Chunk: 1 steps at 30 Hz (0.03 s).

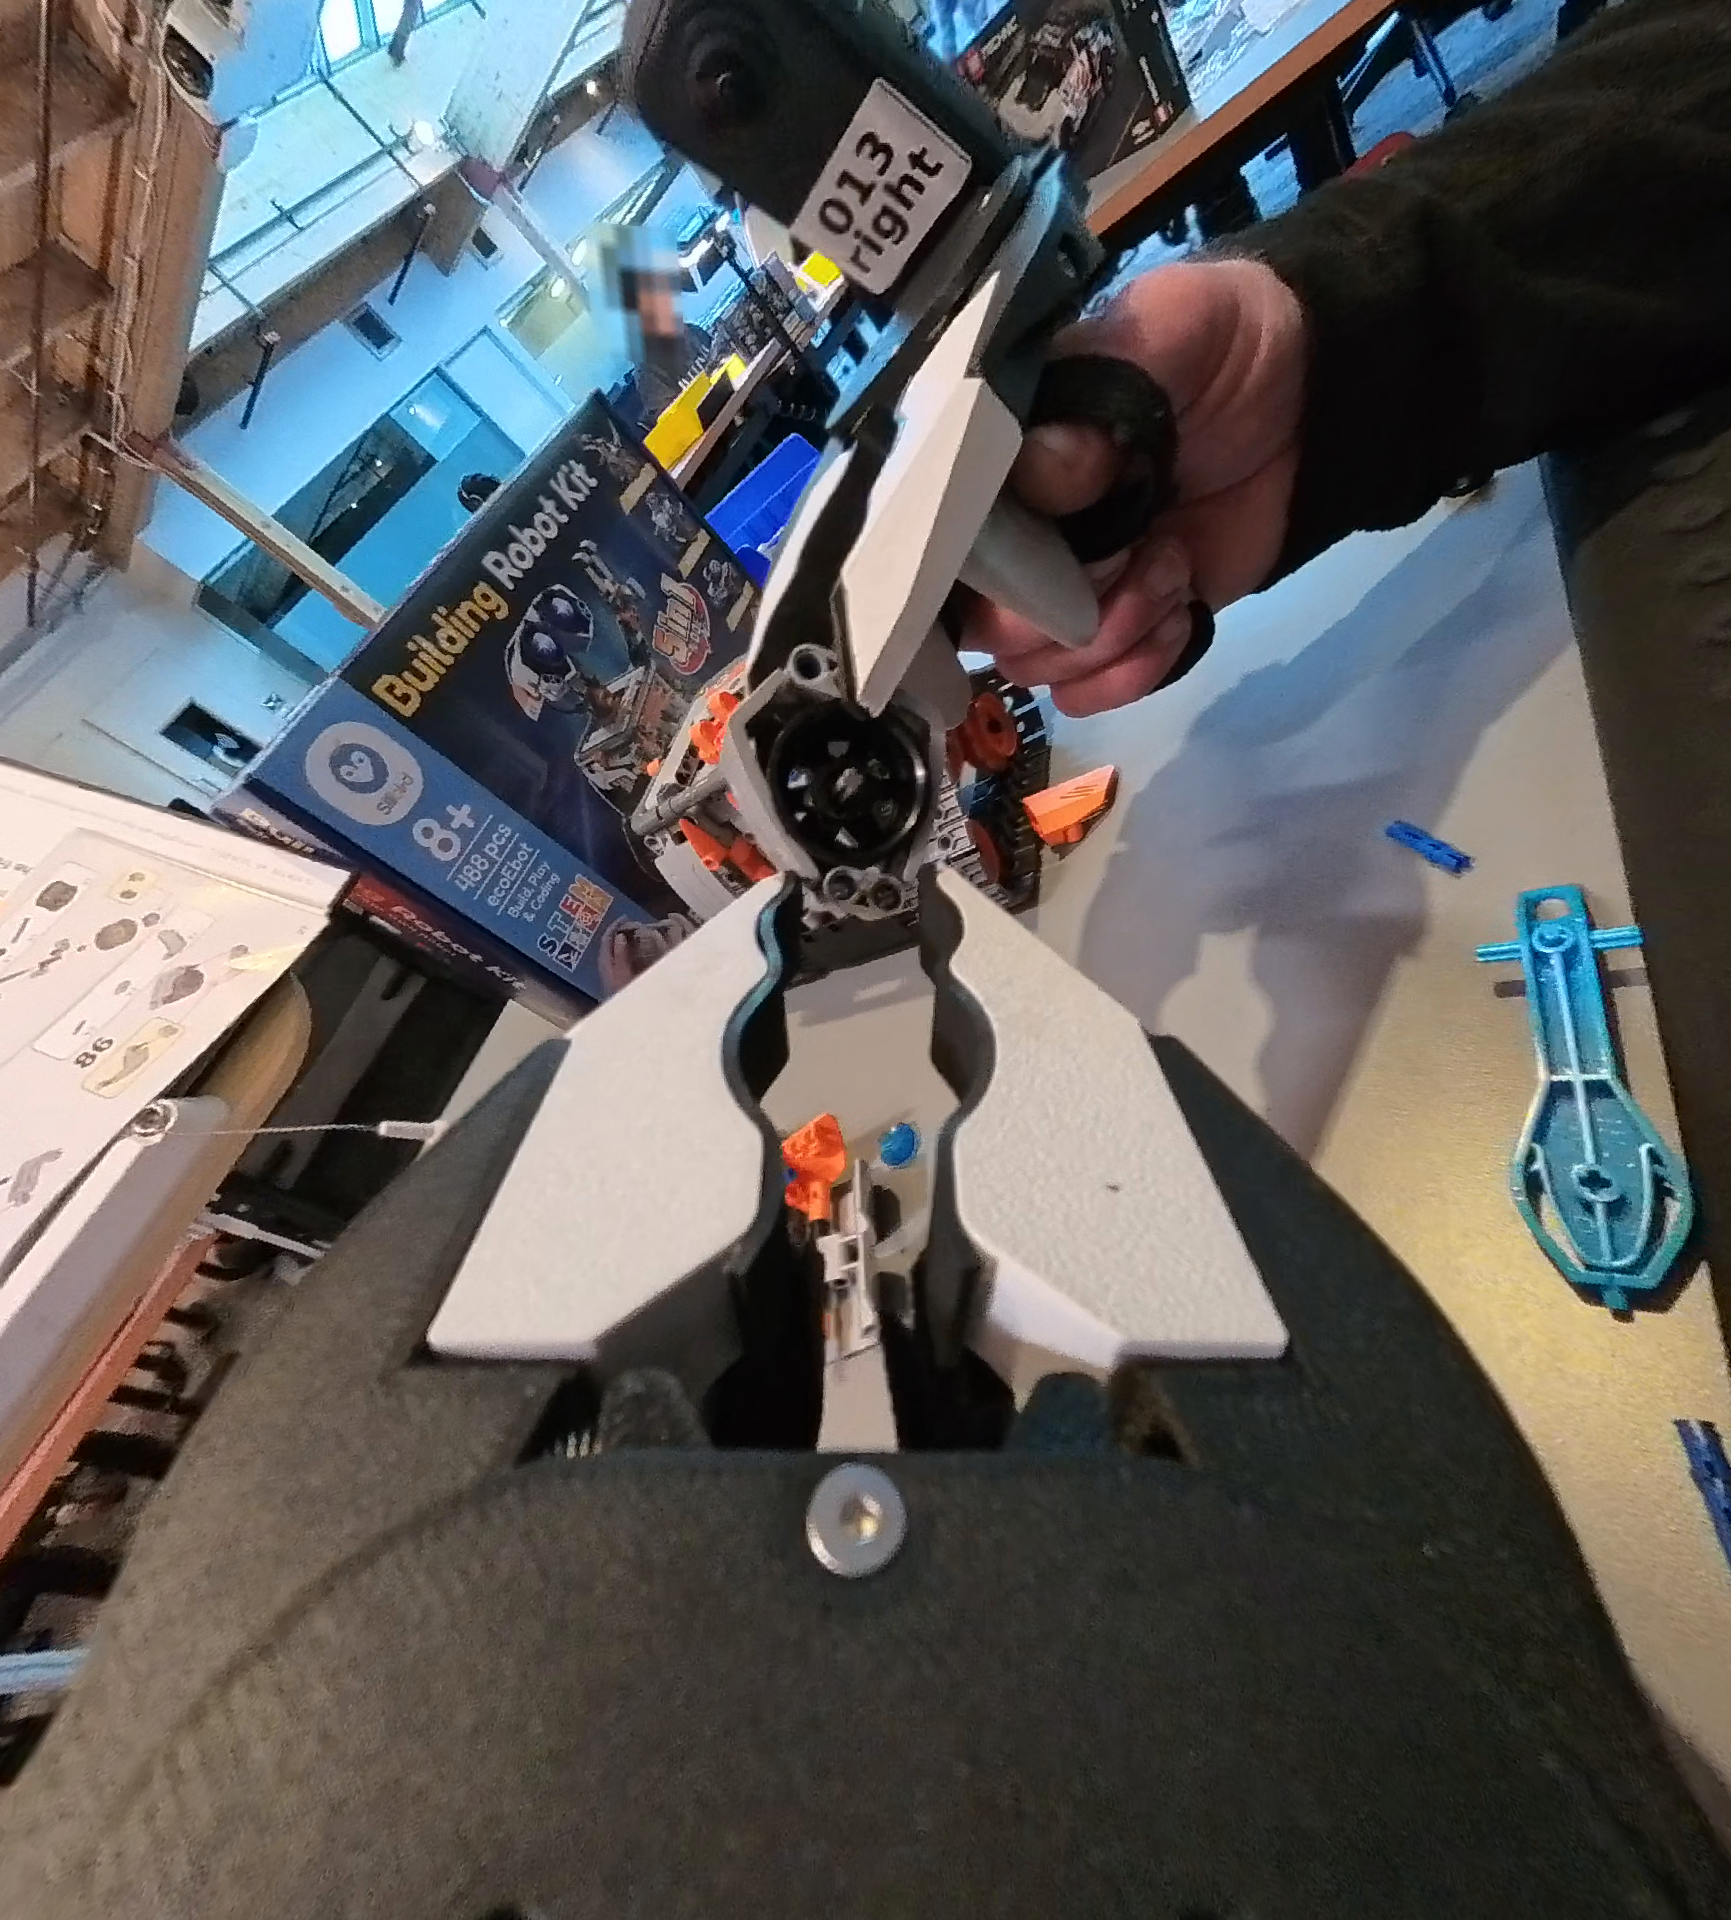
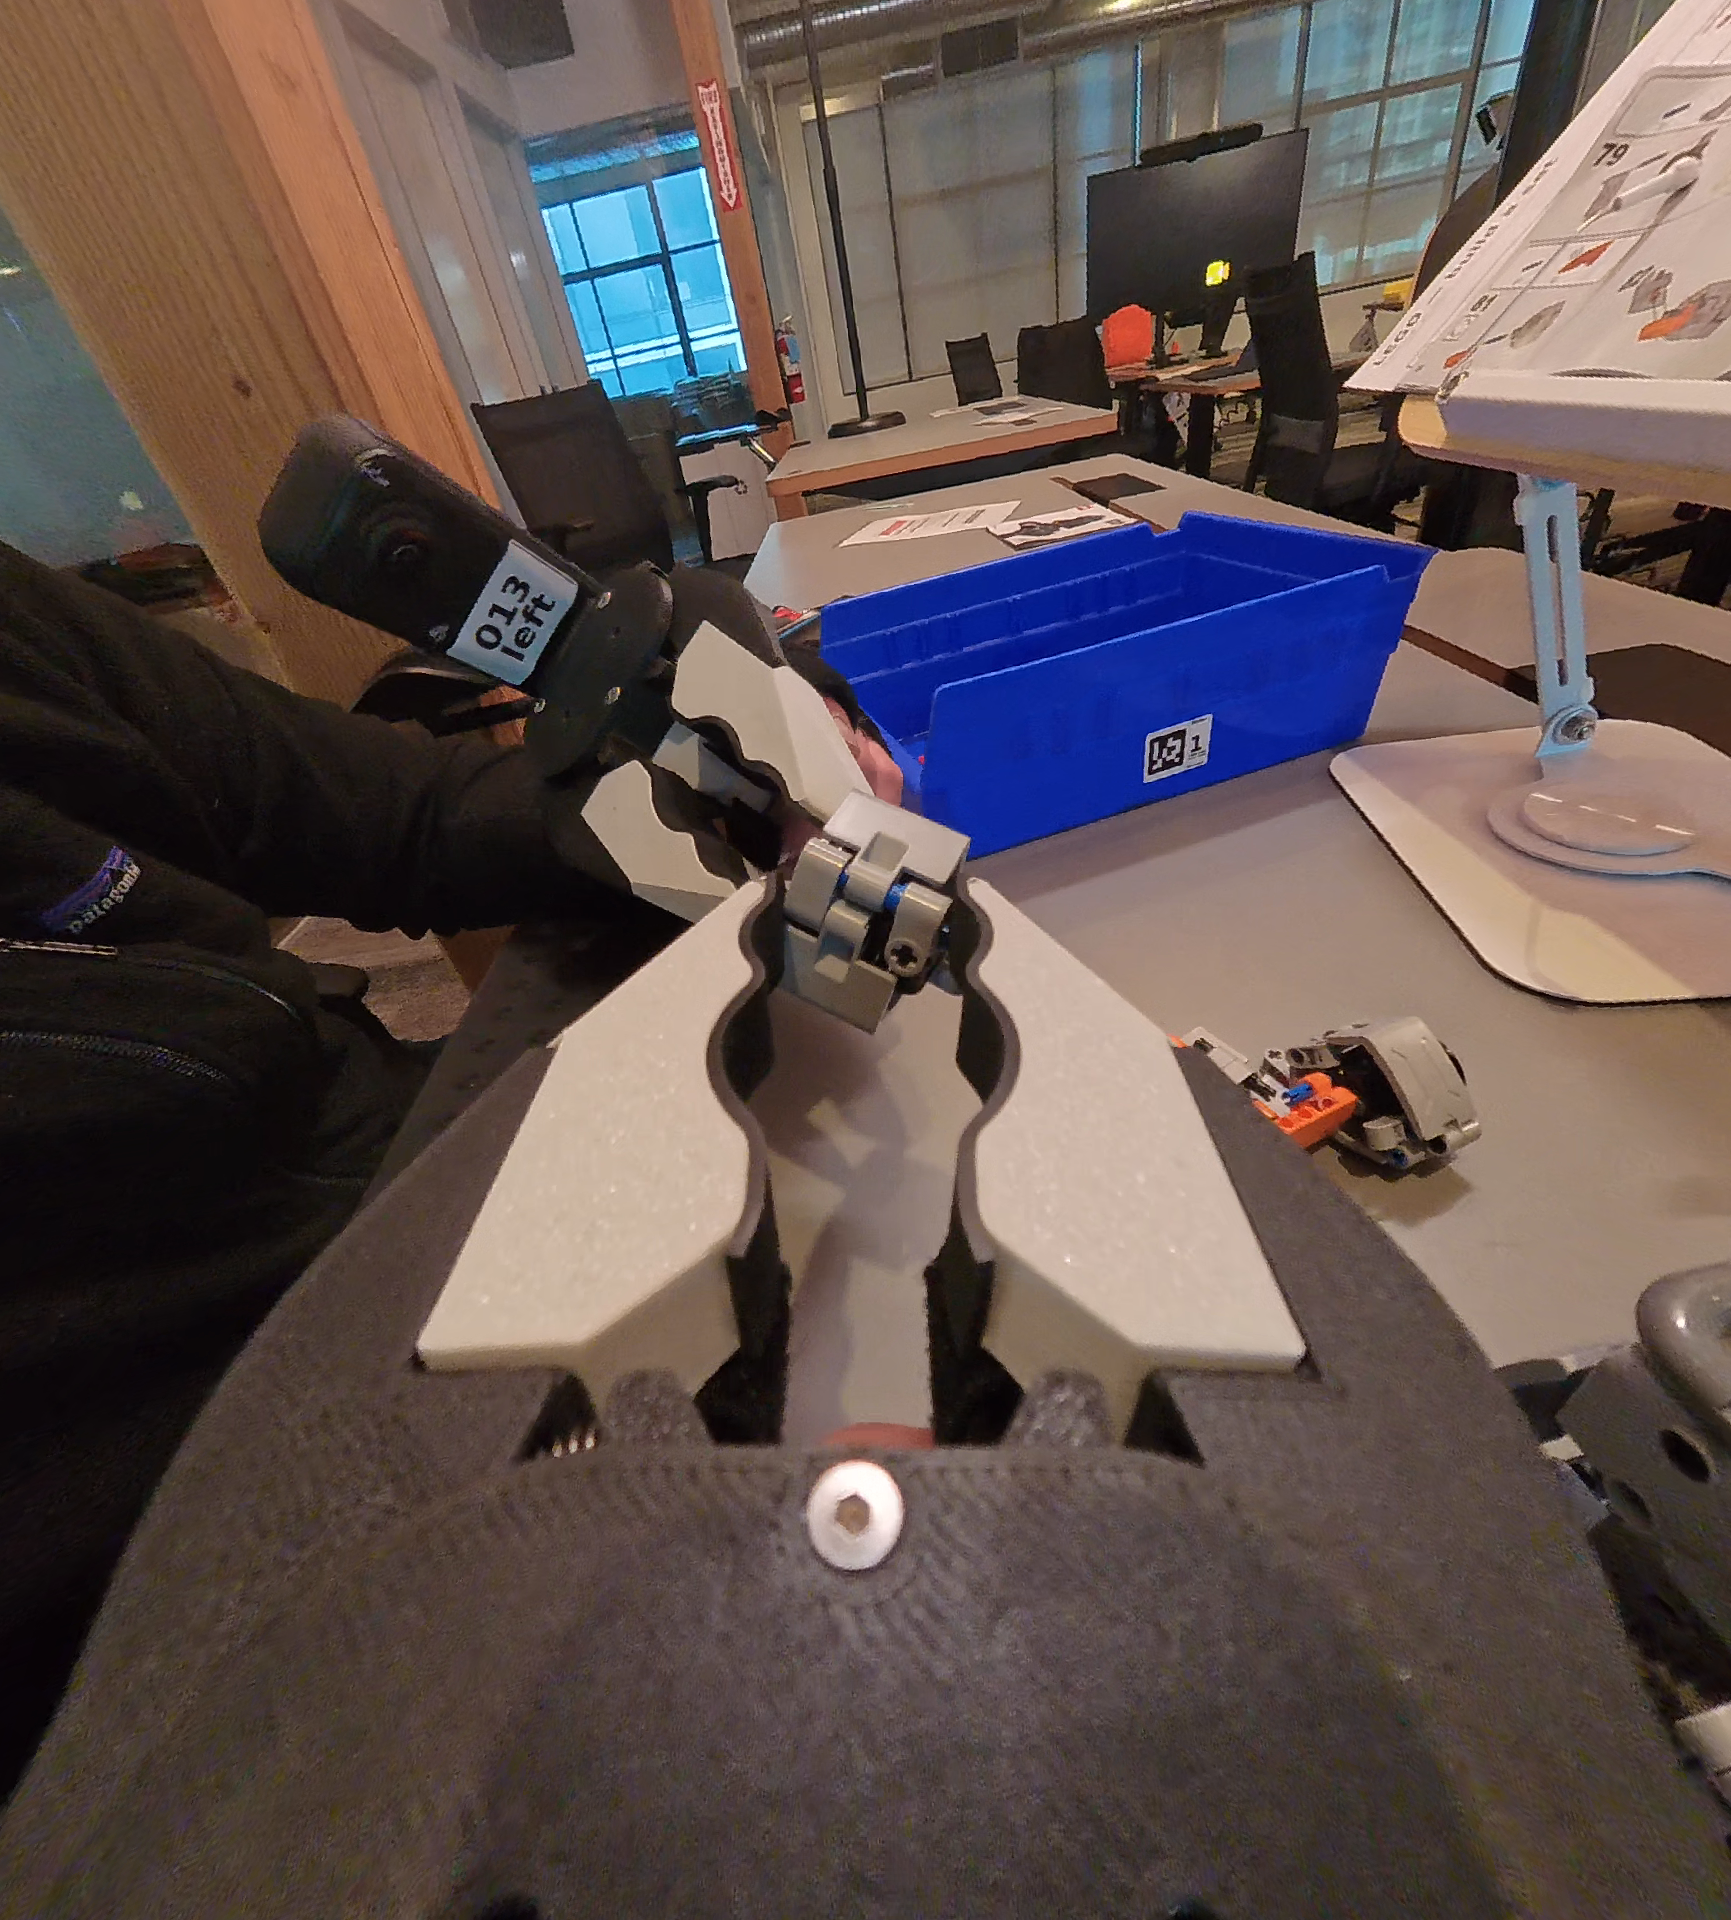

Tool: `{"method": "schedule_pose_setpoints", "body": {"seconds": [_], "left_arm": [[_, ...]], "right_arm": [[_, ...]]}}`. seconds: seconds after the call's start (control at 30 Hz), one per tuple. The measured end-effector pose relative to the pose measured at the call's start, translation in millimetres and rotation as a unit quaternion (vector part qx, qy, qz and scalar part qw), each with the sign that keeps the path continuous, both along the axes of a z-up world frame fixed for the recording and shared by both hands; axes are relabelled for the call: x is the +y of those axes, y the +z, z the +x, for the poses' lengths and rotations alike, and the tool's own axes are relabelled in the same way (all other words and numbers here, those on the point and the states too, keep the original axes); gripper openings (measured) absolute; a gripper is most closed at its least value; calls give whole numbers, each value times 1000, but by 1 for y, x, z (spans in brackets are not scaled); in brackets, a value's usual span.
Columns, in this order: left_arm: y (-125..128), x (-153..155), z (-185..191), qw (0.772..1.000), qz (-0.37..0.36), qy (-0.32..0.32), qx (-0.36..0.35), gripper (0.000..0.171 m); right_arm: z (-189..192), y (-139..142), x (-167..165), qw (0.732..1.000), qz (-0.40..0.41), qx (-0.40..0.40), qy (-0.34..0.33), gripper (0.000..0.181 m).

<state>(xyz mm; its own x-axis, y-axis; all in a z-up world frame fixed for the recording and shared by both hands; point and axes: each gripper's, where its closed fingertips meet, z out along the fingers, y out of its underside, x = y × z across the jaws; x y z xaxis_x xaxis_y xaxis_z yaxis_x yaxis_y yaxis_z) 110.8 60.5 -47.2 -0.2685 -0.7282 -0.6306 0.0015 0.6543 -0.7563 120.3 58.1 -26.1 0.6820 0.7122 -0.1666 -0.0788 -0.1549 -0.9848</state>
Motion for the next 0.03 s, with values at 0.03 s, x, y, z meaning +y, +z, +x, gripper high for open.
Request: {"method": "schedule_pose_setpoints", "body": {"seconds": [0.03], "left_arm": [[0, 0, 0, 1000, -6, -2, 2, 20]], "right_arm": [[0, 0, 0, 1000, 1, 0, -1, 29]]}}
